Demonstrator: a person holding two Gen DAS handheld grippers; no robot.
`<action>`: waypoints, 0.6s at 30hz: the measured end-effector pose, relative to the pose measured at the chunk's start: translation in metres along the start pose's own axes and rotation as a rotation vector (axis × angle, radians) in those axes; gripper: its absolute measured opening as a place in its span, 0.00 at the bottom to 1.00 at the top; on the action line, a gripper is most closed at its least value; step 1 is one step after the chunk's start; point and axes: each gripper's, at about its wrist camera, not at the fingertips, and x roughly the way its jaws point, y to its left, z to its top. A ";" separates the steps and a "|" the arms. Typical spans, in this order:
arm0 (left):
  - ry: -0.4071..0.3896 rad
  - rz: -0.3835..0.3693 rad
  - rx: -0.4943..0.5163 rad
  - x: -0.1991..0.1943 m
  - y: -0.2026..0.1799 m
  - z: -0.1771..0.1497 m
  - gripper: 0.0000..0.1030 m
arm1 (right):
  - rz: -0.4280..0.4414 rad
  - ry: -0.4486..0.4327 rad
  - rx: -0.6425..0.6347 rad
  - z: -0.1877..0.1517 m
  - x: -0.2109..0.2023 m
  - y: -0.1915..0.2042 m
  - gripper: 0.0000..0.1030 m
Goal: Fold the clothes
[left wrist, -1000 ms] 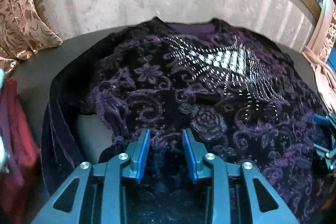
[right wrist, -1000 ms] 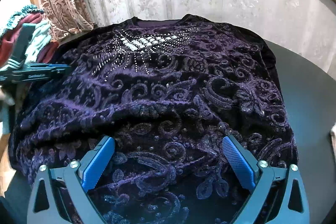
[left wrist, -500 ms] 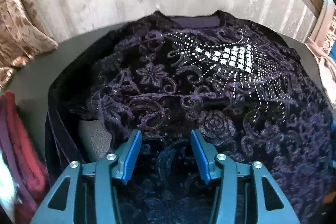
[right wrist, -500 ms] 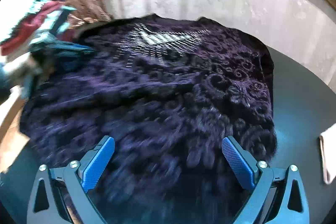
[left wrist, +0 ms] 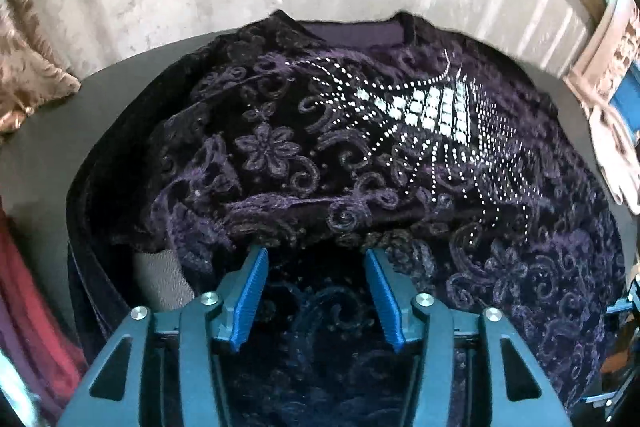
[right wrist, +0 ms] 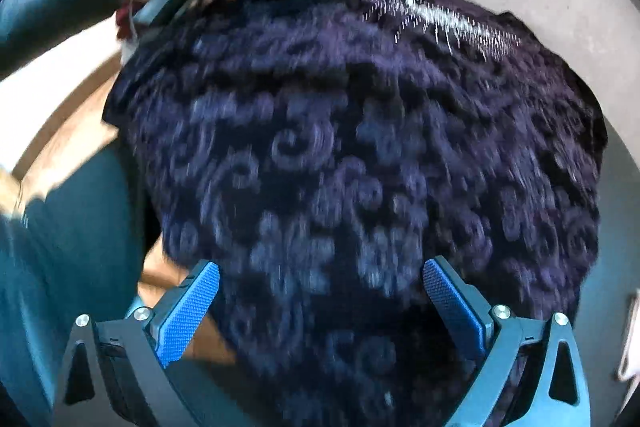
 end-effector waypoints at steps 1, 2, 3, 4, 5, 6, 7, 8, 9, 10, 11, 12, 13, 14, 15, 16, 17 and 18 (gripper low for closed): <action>-0.025 0.009 0.014 -0.001 -0.003 -0.004 0.52 | 0.004 0.009 0.011 -0.006 -0.003 -0.001 1.00; -0.037 0.014 0.018 -0.001 -0.004 -0.006 0.53 | 0.008 0.019 0.021 -0.011 -0.005 -0.002 1.00; -0.045 0.019 0.019 -0.002 -0.004 -0.007 0.53 | 0.006 0.022 0.028 -0.017 -0.007 -0.002 1.00; -0.038 0.023 0.020 -0.003 -0.004 -0.005 0.53 | -0.001 0.021 0.030 -0.020 -0.007 -0.001 1.00; -0.017 0.026 0.038 -0.003 -0.004 -0.003 0.53 | -0.009 0.016 0.030 -0.022 -0.007 0.000 1.00; 0.007 0.028 0.060 -0.004 -0.004 -0.001 0.53 | -0.016 0.012 0.026 -0.022 -0.006 0.001 1.00; 0.024 0.042 0.077 -0.005 -0.002 0.000 0.54 | -0.018 0.009 0.025 -0.023 -0.006 0.001 1.00; 0.041 0.059 0.092 -0.007 0.001 0.001 0.56 | -0.017 0.006 0.027 -0.023 -0.006 0.000 1.00; 0.058 0.075 0.108 -0.008 0.004 0.001 0.59 | -0.012 0.005 0.041 -0.021 -0.007 0.000 1.00; 0.067 0.102 0.099 -0.010 0.007 0.001 0.59 | 0.001 0.010 0.069 -0.018 -0.010 -0.003 1.00; 0.057 0.097 0.060 -0.016 0.011 0.000 0.56 | 0.020 0.010 0.095 -0.014 -0.013 -0.005 1.00; 0.041 0.083 0.015 -0.023 0.015 -0.001 0.52 | 0.042 0.007 0.118 -0.010 -0.016 -0.008 1.00; 0.026 0.069 -0.030 -0.030 0.020 -0.002 0.52 | 0.047 -0.009 0.134 -0.006 -0.019 -0.010 1.00; 0.005 0.047 -0.069 -0.036 0.019 -0.007 0.52 | 0.047 -0.041 0.140 0.000 -0.023 -0.012 1.00; -0.018 0.024 -0.105 -0.041 0.018 -0.011 0.52 | 0.049 -0.078 0.142 0.007 -0.028 -0.014 1.00; -0.041 0.000 -0.142 -0.047 0.017 -0.016 0.53 | 0.056 -0.108 0.146 0.013 -0.030 -0.015 1.00; -0.064 -0.024 -0.179 -0.052 0.015 -0.021 0.53 | 0.064 -0.136 0.151 0.019 -0.030 -0.018 1.00; -0.087 -0.048 -0.216 -0.057 0.014 -0.026 0.53 | 0.071 -0.164 0.159 0.028 -0.027 -0.021 1.00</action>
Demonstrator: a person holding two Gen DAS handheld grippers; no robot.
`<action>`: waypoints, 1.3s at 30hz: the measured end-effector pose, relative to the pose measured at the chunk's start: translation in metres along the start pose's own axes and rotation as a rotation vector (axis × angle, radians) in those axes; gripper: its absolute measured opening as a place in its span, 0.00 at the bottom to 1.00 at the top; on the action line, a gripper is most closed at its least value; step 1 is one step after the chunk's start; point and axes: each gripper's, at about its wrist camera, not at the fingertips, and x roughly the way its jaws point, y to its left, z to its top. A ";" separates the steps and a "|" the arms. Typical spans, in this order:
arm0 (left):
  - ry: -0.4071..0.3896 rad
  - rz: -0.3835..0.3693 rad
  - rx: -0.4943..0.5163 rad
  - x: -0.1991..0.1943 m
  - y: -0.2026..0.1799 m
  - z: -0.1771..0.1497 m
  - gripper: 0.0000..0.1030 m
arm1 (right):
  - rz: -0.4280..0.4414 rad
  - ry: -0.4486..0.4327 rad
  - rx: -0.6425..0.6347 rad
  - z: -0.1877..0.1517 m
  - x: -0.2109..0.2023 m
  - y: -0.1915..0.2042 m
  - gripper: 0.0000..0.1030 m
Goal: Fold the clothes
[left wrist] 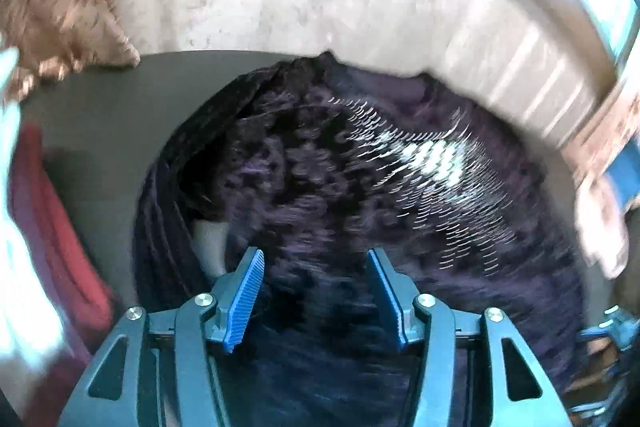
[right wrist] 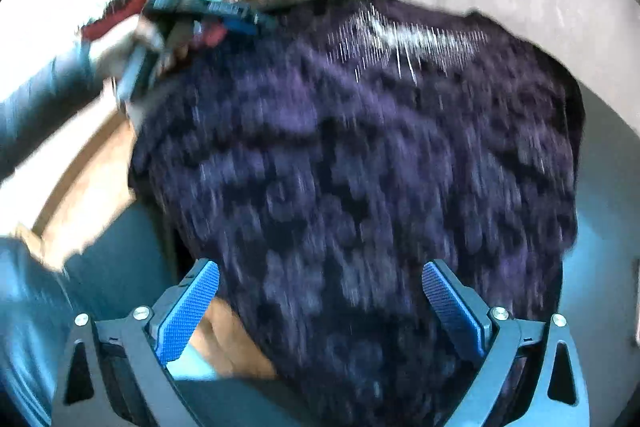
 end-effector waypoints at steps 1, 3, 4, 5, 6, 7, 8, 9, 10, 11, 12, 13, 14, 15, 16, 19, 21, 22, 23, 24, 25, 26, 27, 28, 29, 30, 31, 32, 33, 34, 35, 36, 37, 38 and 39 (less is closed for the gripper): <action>-0.021 -0.025 -0.037 -0.006 -0.001 -0.005 0.53 | 0.002 -0.019 0.004 0.009 0.006 -0.001 1.00; -0.020 -0.053 -0.035 -0.002 -0.012 -0.021 0.53 | -0.034 -0.036 0.019 0.021 0.022 -0.003 1.00; -0.009 -0.065 -0.025 0.001 -0.017 -0.029 0.53 | -0.055 -0.043 0.028 0.027 0.030 -0.004 1.00; 0.018 -0.034 0.006 0.008 -0.022 -0.039 0.53 | -0.065 -0.034 0.041 0.029 0.038 -0.005 1.00; 0.018 -0.003 0.042 0.009 -0.025 -0.044 0.52 | -0.068 -0.014 0.057 0.029 0.047 -0.008 1.00; 0.010 0.025 0.078 0.008 -0.026 -0.047 0.52 | -0.071 -0.011 0.060 0.027 0.051 -0.009 1.00; 0.002 0.053 0.114 0.007 -0.027 -0.051 0.54 | -0.075 -0.018 0.054 0.024 0.053 -0.010 1.00; -0.005 0.081 0.150 0.006 -0.029 -0.054 0.55 | -0.081 -0.021 0.035 0.019 0.054 -0.007 1.00; -0.007 0.094 0.155 0.006 -0.026 -0.055 0.55 | -0.089 -0.024 0.007 0.016 0.054 -0.003 1.00; -0.007 0.103 0.152 0.005 -0.022 -0.055 0.55 | -0.095 -0.032 -0.006 0.014 0.054 -0.001 1.00; -0.006 0.106 0.134 0.005 -0.018 -0.055 0.55 | -0.099 -0.043 -0.011 0.011 0.053 0.000 1.00; -0.002 0.118 0.118 0.003 -0.014 -0.053 0.55 | -0.102 -0.054 -0.016 0.009 0.053 0.002 1.00; 0.006 0.137 0.103 0.003 -0.013 -0.050 0.55 | -0.106 -0.065 -0.020 0.007 0.052 0.003 1.00; -0.005 0.151 0.094 0.001 -0.018 -0.048 0.54 | -0.108 -0.084 -0.014 0.005 0.051 0.003 1.00; -0.020 0.163 0.087 -0.001 -0.023 -0.046 0.52 | -0.109 -0.107 -0.006 0.004 0.051 0.002 1.00; -0.091 0.162 0.086 -0.006 -0.047 -0.038 0.53 | -0.092 -0.181 0.028 -0.001 0.047 -0.002 1.00; -0.150 0.143 0.093 -0.008 -0.067 -0.031 0.53 | -0.030 -0.207 0.095 -0.002 0.037 -0.010 1.00; -0.165 0.115 0.095 -0.004 -0.077 -0.027 0.53 | 0.002 -0.218 0.136 -0.001 0.031 -0.017 0.99; -0.161 0.083 0.105 0.001 -0.088 -0.024 0.53 | 0.025 -0.232 0.179 0.000 0.024 -0.026 0.98; -0.154 0.052 0.117 0.007 -0.100 -0.022 0.53 | 0.021 -0.266 0.225 -0.001 0.011 -0.036 0.97; -0.149 0.046 0.141 0.014 -0.109 -0.022 0.53 | 0.005 -0.310 0.272 -0.004 -0.003 -0.048 0.96; -0.145 0.047 0.169 0.021 -0.117 -0.022 0.53 | -0.016 -0.350 0.320 -0.006 -0.017 -0.060 0.94; -0.141 0.048 0.197 0.028 -0.126 -0.022 0.53 | -0.040 -0.377 0.374 -0.009 -0.028 -0.077 0.84; -0.127 0.051 0.203 0.035 -0.128 -0.024 0.53 | -0.064 -0.399 0.432 -0.012 -0.039 -0.096 0.69; -0.110 0.055 0.203 0.043 -0.128 -0.027 0.53 | -0.098 -0.408 0.483 -0.014 -0.047 -0.113 0.62; -0.083 0.058 0.191 0.050 -0.125 -0.030 0.53 | -0.146 -0.399 0.532 -0.016 -0.052 -0.132 0.54; -0.081 0.050 0.181 0.051 -0.122 -0.032 0.53 | -0.181 -0.384 0.571 -0.017 -0.054 -0.150 0.52; -0.087 0.038 0.172 0.050 -0.121 -0.032 0.53 | -0.207 -0.369 0.603 -0.017 -0.054 -0.166 0.52; -0.092 0.027 0.163 0.049 -0.119 -0.033 0.53 | -0.222 -0.356 0.624 -0.016 -0.052 -0.179 0.52; -0.097 0.015 0.155 0.049 -0.117 -0.034 0.54 | -0.230 -0.346 0.638 -0.014 -0.050 -0.191 0.52; -0.104 0.026 0.135 0.048 -0.117 -0.034 0.54 | -0.239 -0.331 0.646 -0.010 -0.045 -0.201 0.52; -0.111 0.042 0.114 0.048 -0.117 -0.034 0.56 | -0.246 -0.315 0.646 -0.006 -0.040 -0.207 0.48; -0.113 0.045 0.115 0.048 -0.118 -0.035 0.59 | -0.253 -0.299 0.643 -0.002 -0.035 -0.211 0.45; -0.114 0.049 0.123 0.047 -0.119 -0.036 0.61 | -0.259 -0.284 0.640 0.003 -0.029 -0.216 0.44; -0.115 0.054 0.130 0.047 -0.121 -0.037 0.61 | -0.266 -0.264 0.628 0.007 -0.023 -0.219 0.39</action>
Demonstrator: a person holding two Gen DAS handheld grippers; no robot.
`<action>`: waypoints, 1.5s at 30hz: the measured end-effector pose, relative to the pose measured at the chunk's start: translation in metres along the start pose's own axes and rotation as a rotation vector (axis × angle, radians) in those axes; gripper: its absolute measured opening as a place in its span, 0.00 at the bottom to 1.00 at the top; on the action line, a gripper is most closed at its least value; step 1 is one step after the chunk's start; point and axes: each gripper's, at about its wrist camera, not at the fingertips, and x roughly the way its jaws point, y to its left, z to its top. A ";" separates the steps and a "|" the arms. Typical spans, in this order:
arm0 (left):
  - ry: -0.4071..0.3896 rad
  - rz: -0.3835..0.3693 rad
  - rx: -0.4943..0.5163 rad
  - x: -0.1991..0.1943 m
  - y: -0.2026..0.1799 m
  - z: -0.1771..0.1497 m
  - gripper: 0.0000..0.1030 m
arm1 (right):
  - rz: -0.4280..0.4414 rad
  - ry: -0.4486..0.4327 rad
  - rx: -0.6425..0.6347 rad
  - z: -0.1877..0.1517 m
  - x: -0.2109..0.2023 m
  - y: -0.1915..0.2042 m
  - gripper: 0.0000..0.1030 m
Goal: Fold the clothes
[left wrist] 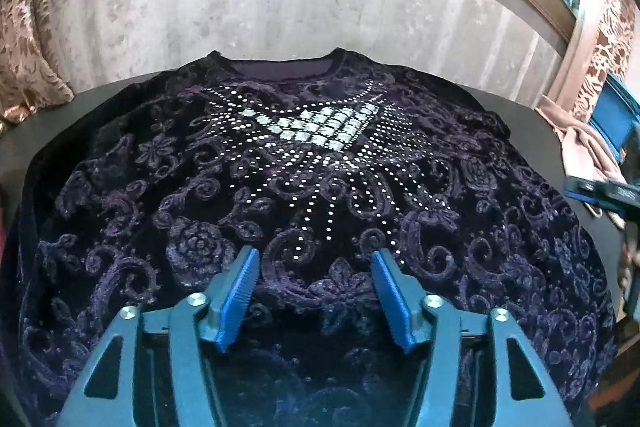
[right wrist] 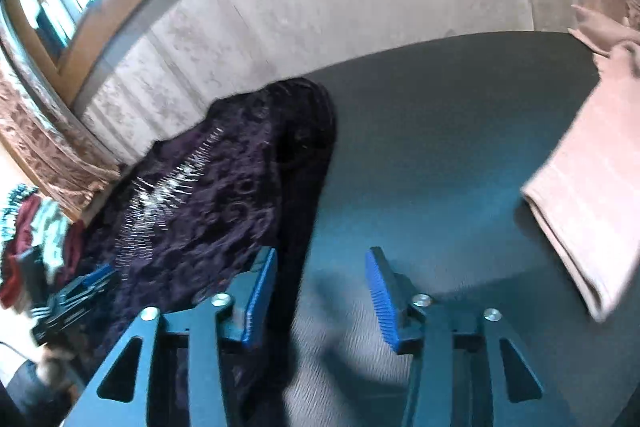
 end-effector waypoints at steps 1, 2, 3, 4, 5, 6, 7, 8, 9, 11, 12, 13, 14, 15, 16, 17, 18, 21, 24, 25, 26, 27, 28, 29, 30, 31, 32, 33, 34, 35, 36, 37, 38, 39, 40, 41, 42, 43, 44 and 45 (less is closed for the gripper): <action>-0.001 0.005 0.007 -0.001 -0.002 -0.001 0.62 | -0.011 0.016 -0.021 0.002 0.008 0.003 0.33; -0.003 0.010 0.015 -0.001 -0.004 -0.002 0.62 | -0.022 0.032 -0.042 0.004 0.017 0.005 0.33; -0.004 0.007 0.012 -0.002 -0.003 -0.002 0.62 | -0.022 0.038 -0.061 0.007 0.022 0.009 0.33; -0.006 0.001 0.007 -0.003 -0.002 -0.003 0.62 | -0.014 0.040 -0.071 0.009 0.026 0.013 0.33; -0.007 -0.005 0.002 -0.004 -0.002 -0.004 0.62 | -0.005 0.042 -0.075 0.010 0.028 0.016 0.33; -0.009 -0.012 -0.002 -0.004 -0.001 -0.004 0.62 | 0.003 0.047 -0.082 0.010 0.030 0.019 0.33; -0.010 -0.018 -0.007 -0.005 0.000 -0.005 0.62 | 0.010 0.054 -0.089 0.010 0.033 0.021 0.33; -0.011 -0.021 -0.010 -0.005 0.001 -0.005 0.62 | 0.018 0.060 -0.097 0.010 0.036 0.024 0.33; -0.012 -0.022 -0.011 -0.004 0.001 -0.005 0.62 | 0.004 0.067 -0.130 0.010 0.039 0.029 0.33; -0.013 -0.024 -0.011 -0.003 0.000 -0.004 0.63 | -0.046 0.079 -0.219 0.008 0.044 0.042 0.32; -0.013 -0.024 -0.011 -0.003 0.000 -0.004 0.63 | -0.076 0.087 -0.274 0.006 0.046 0.049 0.31; -0.013 -0.024 -0.011 -0.003 0.000 -0.004 0.63 | -0.101 0.094 -0.332 0.004 0.047 0.056 0.24; -0.013 -0.025 -0.011 -0.003 0.000 -0.004 0.63 | -0.130 0.102 -0.401 0.001 0.047 0.062 0.20; -0.014 -0.025 -0.012 -0.003 0.001 -0.004 0.63 | -0.165 0.111 -0.479 -0.003 0.047 0.069 0.11; -0.014 -0.026 -0.013 -0.003 0.001 -0.004 0.63 | -0.200 0.120 -0.558 -0.006 0.047 0.077 0.06; -0.014 -0.027 -0.015 -0.003 0.001 -0.004 0.63 | -0.235 0.131 -0.624 -0.009 0.047 0.080 0.05; -0.014 -0.027 -0.015 -0.003 0.001 -0.004 0.63 | -0.271 0.143 -0.681 -0.010 0.048 0.082 0.04; -0.015 -0.029 -0.018 -0.003 0.002 -0.004 0.63 | -0.377 0.180 -0.789 -0.006 0.051 0.075 0.03; -0.017 -0.034 -0.022 -0.003 0.004 -0.004 0.63 | -0.558 0.240 -0.854 0.010 0.057 0.042 0.00; -0.017 -0.034 -0.022 -0.003 0.004 -0.004 0.63 | -0.625 0.245 -0.869 0.018 0.056 0.030 0.00; -0.018 -0.035 -0.023 -0.003 0.004 -0.004 0.63 | -0.683 0.228 -0.846 0.033 0.048 0.018 0.00; -0.018 -0.035 -0.022 -0.003 0.003 -0.004 0.63 | -0.736 0.202 -0.801 0.052 0.038 0.004 0.00; -0.018 -0.034 -0.021 -0.003 0.003 -0.004 0.63 | -0.728 0.189 -0.721 0.070 0.025 -0.008 0.00; -0.018 -0.033 -0.020 -0.002 0.003 -0.004 0.63 | -0.681 0.183 -0.620 0.086 0.012 -0.018 0.02; -0.018 -0.032 -0.019 -0.002 0.003 -0.004 0.63 | -0.569 0.175 -0.520 0.098 -0.001 -0.024 0.06; -0.018 -0.032 -0.019 -0.002 0.002 -0.004 0.64 | -0.463 0.171 -0.459 0.100 -0.008 -0.026 0.08; -0.018 -0.031 -0.018 -0.002 0.002 -0.004 0.64 | -0.384 0.171 -0.421 0.099 -0.013 -0.026 0.11; -0.017 -0.030 -0.018 -0.002 0.002 -0.004 0.64 | -0.314 0.183 -0.401 0.094 -0.013 -0.024 0.23; -0.017 -0.029 -0.018 -0.002 0.002 -0.004 0.64 | -0.265 0.196 -0.397 0.086 -0.010 -0.020 0.37; -0.016 -0.029 -0.017 -0.002 0.002 -0.004 0.64 | -0.226 0.204 -0.395 0.077 -0.006 -0.017 0.40; -0.016 -0.028 -0.017 -0.002 0.002 -0.004 0.64 | -0.184 0.211 -0.387 0.069 -0.002 -0.014 0.41; -0.016 -0.027 -0.016 -0.002 0.002 -0.004 0.64 | -0.141 0.218 -0.376 0.059 0.002 -0.011 0.41; -0.016 -0.026 -0.015 -0.002 0.002 -0.004 0.64 | -0.114 0.216 -0.366 0.053 0.006 -0.007 0.41; -0.016 -0.025 -0.015 -0.002 0.001 -0.004 0.64 | -0.098 0.210 -0.355 0.049 0.010 -0.004 0.41; -0.016 -0.024 -0.014 -0.002 0.001 -0.004 0.64 | -0.082 0.204 -0.345 0.045 0.014 -0.001 0.41; -0.016 -0.024 -0.014 -0.002 0.001 -0.004 0.64 | -0.080 0.199 -0.349 0.042 0.018 0.002 0.41; -0.016 -0.023 -0.014 -0.002 0.001 -0.004 0.64 | -0.086 0.196 -0.362 0.038 0.022 0.007 0.41; -0.016 -0.024 -0.015 -0.002 0.002 -0.004 0.64 | -0.083 0.196 -0.368 0.036 0.027 0.011 0.40; -0.016 -0.025 -0.016 -0.002 0.002 -0.004 0.64 | -0.073 0.200 -0.370 0.034 0.030 0.015 0.40; -0.016 -0.026 -0.016 -0.002 0.002 -0.004 0.64 | -0.072 0.193 -0.378 0.033 0.033 0.019 0.40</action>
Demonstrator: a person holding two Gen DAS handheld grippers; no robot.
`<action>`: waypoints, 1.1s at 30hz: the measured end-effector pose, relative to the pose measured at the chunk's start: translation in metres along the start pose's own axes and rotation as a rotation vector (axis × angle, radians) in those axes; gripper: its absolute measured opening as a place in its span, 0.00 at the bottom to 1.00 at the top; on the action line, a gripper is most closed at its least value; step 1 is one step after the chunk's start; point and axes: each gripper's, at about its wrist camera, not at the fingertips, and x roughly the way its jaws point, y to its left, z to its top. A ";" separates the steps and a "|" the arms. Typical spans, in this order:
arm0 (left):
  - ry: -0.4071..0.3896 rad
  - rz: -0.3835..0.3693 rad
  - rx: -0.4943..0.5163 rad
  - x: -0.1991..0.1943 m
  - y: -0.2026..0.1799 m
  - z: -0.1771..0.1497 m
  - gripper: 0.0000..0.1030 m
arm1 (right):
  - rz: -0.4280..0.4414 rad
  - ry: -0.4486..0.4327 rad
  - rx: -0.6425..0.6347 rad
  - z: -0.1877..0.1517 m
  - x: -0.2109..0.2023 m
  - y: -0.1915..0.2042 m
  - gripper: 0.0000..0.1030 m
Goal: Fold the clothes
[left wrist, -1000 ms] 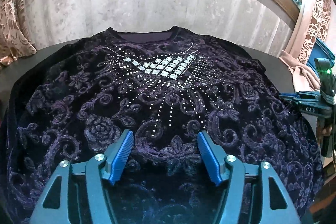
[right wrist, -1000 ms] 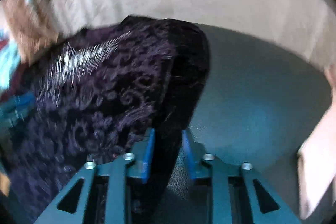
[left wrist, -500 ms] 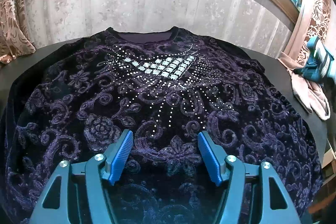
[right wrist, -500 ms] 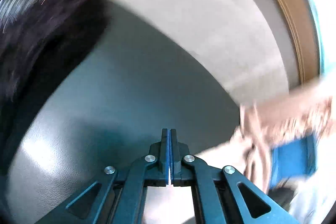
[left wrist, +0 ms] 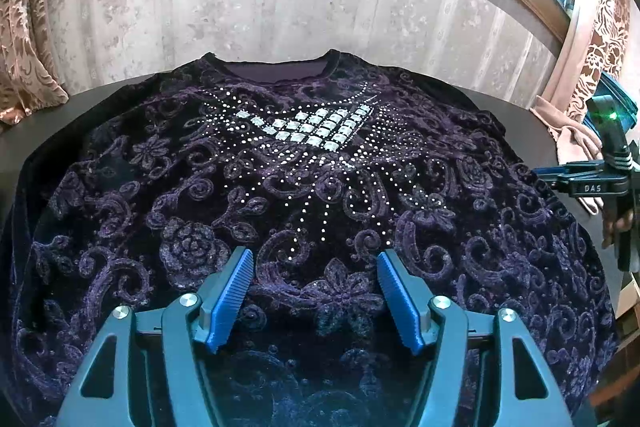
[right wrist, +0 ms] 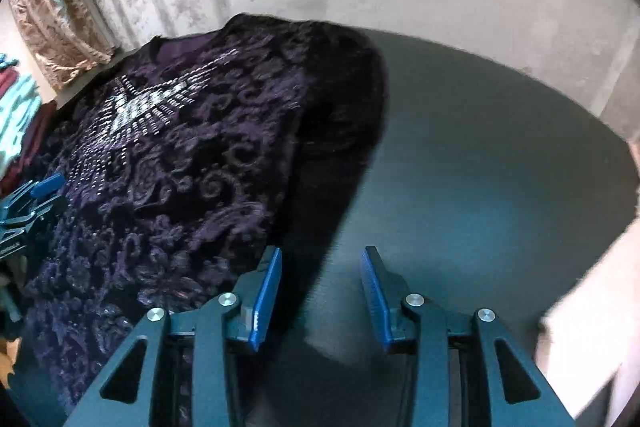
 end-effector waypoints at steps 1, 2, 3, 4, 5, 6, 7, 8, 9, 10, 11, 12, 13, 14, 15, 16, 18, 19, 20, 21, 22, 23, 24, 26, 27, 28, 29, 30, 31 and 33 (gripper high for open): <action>0.000 -0.001 0.000 0.000 0.000 0.000 0.64 | -0.011 -0.007 -0.015 0.001 0.002 0.004 0.39; -0.001 -0.001 0.000 0.000 0.000 0.000 0.64 | -0.025 -0.012 -0.038 0.003 0.004 0.008 0.37; -0.001 -0.001 -0.001 0.001 0.000 0.000 0.64 | -0.038 -0.018 -0.066 0.005 0.008 0.014 0.29; -0.001 -0.002 -0.001 0.001 0.001 0.000 0.65 | -0.053 -0.020 -0.099 0.007 0.011 0.021 0.23; -0.001 -0.003 -0.001 0.001 0.001 0.000 0.65 | -0.092 -0.012 -0.159 0.009 0.014 0.033 0.06; -0.001 -0.004 -0.002 0.001 0.001 0.000 0.65 | -0.144 0.002 -0.233 0.010 0.017 0.048 0.04; -0.001 -0.004 -0.002 0.001 0.001 0.000 0.65 | -0.185 0.016 -0.300 0.010 0.019 0.059 0.04; -0.001 -0.005 -0.001 0.001 0.001 0.000 0.65 | -0.221 0.029 -0.361 0.010 0.020 0.067 0.04; -0.001 -0.005 -0.001 0.001 0.001 0.000 0.65 | -0.256 0.043 -0.423 0.010 0.021 0.075 0.04; -0.001 -0.005 -0.001 0.001 0.001 0.001 0.65 | -0.296 0.064 -0.484 0.010 0.023 0.079 0.04; -0.002 -0.006 -0.002 0.001 0.001 0.000 0.65 | -0.349 0.090 -0.549 0.010 0.025 0.080 0.04; -0.002 -0.008 -0.003 0.001 0.001 0.000 0.65 | -0.402 0.115 -0.612 0.008 0.028 0.078 0.03; -0.003 -0.010 -0.004 0.002 0.002 0.000 0.65 | -0.451 0.140 -0.672 0.004 0.032 0.075 0.03; -0.003 -0.011 -0.005 0.002 0.002 0.000 0.65 | -0.500 0.165 -0.733 0.001 0.035 0.073 0.03; -0.003 -0.013 -0.005 0.002 0.002 0.000 0.65 | -0.566 0.195 -0.794 -0.001 0.040 0.067 0.03; -0.003 -0.014 -0.005 0.002 0.002 0.000 0.65 | -0.633 0.227 -0.826 0.000 0.045 0.057 0.03; -0.003 -0.015 -0.006 0.003 0.002 0.001 0.65 | -0.731 0.268 -0.768 0.012 0.042 0.023 0.03; -0.004 -0.014 -0.005 0.003 0.002 0.001 0.65 | -0.767 0.263 -0.715 0.020 0.035 0.008 0.03; -0.004 -0.014 -0.005 0.003 0.002 0.001 0.65 | -0.795 0.245 -0.651 0.028 0.026 -0.006 0.03; -0.003 -0.014 -0.005 0.004 0.002 0.001 0.65 | -0.827 0.224 -0.598 0.035 0.013 -0.019 0.04; -0.003 -0.013 -0.004 0.004 0.002 0.001 0.65 | -0.862 0.201 -0.550 0.041 0.000 -0.031 0.04; -0.004 -0.012 -0.006 0.005 0.002 0.002 0.65 | -0.896 0.178 -0.502 0.046 -0.014 -0.044 0.04; -0.004 -0.011 -0.007 0.005 0.002 0.002 0.65 | -0.929 0.154 -0.453 0.052 -0.028 -0.056 0.04; -0.006 -0.010 -0.010 0.007 0.001 0.003 0.65 | -0.994 0.108 -0.355 0.063 -0.056 -0.081 0.12; -0.006 -0.010 -0.011 0.008 0.001 0.003 0.65 | -0.971 0.080 -0.289 0.067 -0.073 -0.091 0.30; -0.007 -0.010 -0.013 0.009 0.000 0.004 0.65 | -0.902 0.059 -0.229 0.068 -0.086 -0.095 0.57; -0.006 -0.008 -0.012 0.010 0.000 0.004 0.65 | -0.827 0.044 -0.180 0.067 -0.096 -0.096 0.68; -0.006 -0.006 -0.011 0.011 -0.001 0.005 0.65 | -0.772 0.021 -0.145 0.067 -0.104 -0.094 0.77; -0.013 0.022 -0.032 0.013 -0.003 0.006 0.65 | -0.728 -0.003 -0.127 0.066 -0.110 -0.089 0.76; -0.013 0.036 -0.032 0.015 -0.006 0.007 0.65 | -0.606 -0.027 -0.103 0.064 -0.108 -0.070 0.76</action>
